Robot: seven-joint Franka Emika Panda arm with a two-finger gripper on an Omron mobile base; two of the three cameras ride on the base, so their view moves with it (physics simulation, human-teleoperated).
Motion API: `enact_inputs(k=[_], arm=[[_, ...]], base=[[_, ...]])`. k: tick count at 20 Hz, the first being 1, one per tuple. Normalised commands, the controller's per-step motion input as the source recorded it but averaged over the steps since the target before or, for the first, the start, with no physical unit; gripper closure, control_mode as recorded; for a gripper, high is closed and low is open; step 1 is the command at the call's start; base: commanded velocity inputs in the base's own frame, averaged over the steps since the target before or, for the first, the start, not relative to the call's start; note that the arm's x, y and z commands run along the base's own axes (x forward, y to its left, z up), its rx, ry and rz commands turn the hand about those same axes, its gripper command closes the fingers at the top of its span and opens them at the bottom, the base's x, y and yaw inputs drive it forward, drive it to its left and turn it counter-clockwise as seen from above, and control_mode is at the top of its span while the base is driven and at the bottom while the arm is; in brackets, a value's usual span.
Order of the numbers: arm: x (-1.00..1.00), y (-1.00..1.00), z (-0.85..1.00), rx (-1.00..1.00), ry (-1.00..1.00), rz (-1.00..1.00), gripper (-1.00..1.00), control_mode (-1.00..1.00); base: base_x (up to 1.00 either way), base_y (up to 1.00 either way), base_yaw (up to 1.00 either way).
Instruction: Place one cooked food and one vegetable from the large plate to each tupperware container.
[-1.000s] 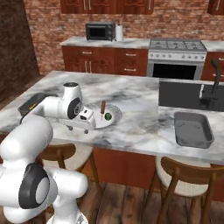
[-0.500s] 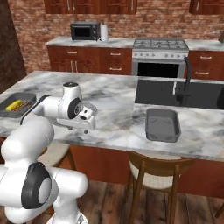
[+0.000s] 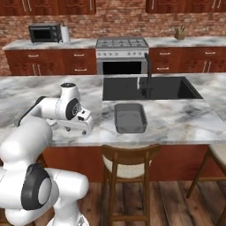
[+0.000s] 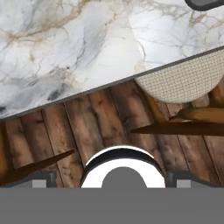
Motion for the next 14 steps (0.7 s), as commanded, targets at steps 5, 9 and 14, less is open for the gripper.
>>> enact_inputs(k=[5,9,14], arm=[[0.00,0.00,0.00,0.00,0.00,0.00,-1.00,1.00],[0.00,0.00,0.00,0.00,0.00,0.00,-1.00,1.00],[0.00,0.00,0.00,0.00,0.00,0.00,-1.00,1.00]], base=[[0.38,0.07,-0.25],[0.41,0.24,-0.03],[0.51,0.16,0.00]])
